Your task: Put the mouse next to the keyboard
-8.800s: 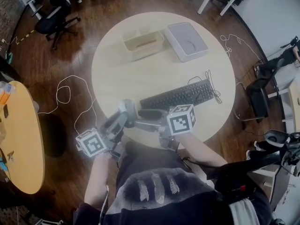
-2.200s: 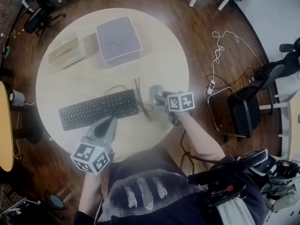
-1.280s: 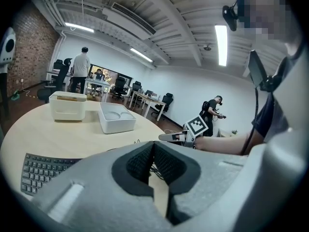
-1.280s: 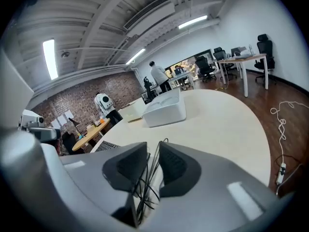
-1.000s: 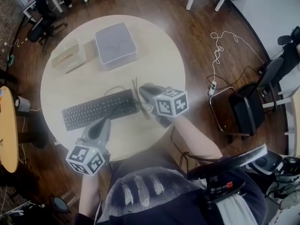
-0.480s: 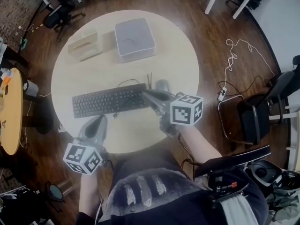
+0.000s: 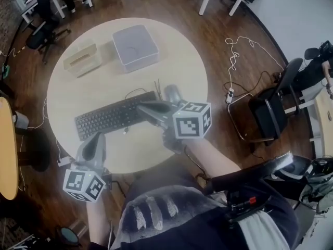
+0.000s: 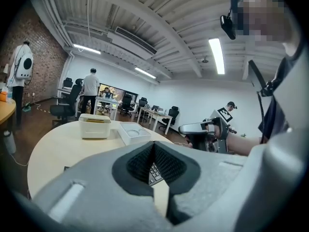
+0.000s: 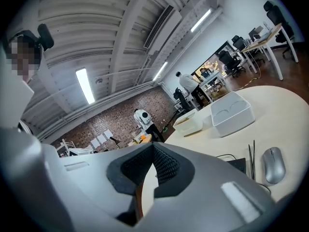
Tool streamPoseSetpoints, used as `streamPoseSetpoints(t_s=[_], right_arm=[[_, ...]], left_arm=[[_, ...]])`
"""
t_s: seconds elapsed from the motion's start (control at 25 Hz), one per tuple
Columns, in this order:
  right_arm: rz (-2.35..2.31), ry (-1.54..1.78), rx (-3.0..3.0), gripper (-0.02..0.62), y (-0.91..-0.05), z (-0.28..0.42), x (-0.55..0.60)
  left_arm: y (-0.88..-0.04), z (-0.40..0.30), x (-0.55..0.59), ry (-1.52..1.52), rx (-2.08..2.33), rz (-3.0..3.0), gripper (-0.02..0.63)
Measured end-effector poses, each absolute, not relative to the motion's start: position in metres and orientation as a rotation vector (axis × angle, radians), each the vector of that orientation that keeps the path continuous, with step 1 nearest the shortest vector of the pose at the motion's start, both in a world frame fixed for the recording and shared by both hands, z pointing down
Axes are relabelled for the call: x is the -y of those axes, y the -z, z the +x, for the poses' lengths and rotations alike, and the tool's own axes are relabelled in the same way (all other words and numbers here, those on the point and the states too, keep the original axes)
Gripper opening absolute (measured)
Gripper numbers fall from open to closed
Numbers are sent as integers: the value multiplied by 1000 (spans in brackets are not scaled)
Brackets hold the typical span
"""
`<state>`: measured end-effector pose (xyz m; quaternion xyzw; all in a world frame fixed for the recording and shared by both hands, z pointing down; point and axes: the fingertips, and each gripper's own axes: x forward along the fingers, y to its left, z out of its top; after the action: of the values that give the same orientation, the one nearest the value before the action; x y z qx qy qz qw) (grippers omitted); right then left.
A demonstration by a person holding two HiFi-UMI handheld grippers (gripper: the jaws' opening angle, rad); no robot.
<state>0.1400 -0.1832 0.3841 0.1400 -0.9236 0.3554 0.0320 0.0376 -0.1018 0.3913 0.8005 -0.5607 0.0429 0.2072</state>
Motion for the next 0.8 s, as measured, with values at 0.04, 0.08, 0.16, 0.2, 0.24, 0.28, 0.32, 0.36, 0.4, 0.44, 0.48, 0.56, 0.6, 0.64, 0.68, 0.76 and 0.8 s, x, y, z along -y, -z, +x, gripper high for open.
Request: streamPoseSetpoints(t_s=[0.04,0.08,0.16,0.2,0.24,0.28,0.32,0.36,0.4,0.44,0.48,0.56,0.6,0.64,0.68,0.76,0.8], right_arm=[[437,-1089,2846,2,-381,134,177],[442,-1087,2848,2,-379,127,171],[460,-1082,2848,2,-375,116,159],[473,-1078,2846,2,-374,112,152],[488,-1075,2843,2,-373,108,146],[502,-1073,2842,2,-372,104,140],[515,-1071,2842,2,-371,100,134],[528,-1069,2842,2,-369,96,127],[543,-1064,2841,2,-368,93,120],[558,-1059,2839,2,-368,91,113],[575,-1053,2837,2,-368,89,106],[615,-1045,2832,2,-368,87,94],[635,-1043,2831,2,-368,87,88],[654,-1041,2831,2,-367,87,83],[670,-1039,2831,2,-367,87,78],[700,-1030,2828,2,-367,92,67],[715,-1023,2824,1,-367,95,63]], left_arm=[[-390,30,97,-111,1558,2233,-2],[-389,23,92,-102,1555,2237,-3],[-387,12,83,-81,1540,2253,-2],[-387,7,79,-69,1527,2265,-3],[-387,3,75,-58,1511,2278,-3],[-387,0,71,-47,1496,2289,-2],[-387,-3,66,-37,1481,2297,-2],[-387,-6,61,-29,1466,2305,-2],[-387,-9,56,-23,1451,2313,-3],[-387,-10,51,-18,1435,2320,-2],[-389,-12,45,-14,1417,2330,-3],[-391,-13,37,-11,1377,2360,-2],[-393,-13,35,-12,1358,2377,-3],[-394,-13,33,-14,1340,2394,-3],[-395,-11,32,-15,1321,2409,-2],[-395,-5,31,-9,1286,2435,-2],[-393,-1,30,-4,1270,2448,-2]])
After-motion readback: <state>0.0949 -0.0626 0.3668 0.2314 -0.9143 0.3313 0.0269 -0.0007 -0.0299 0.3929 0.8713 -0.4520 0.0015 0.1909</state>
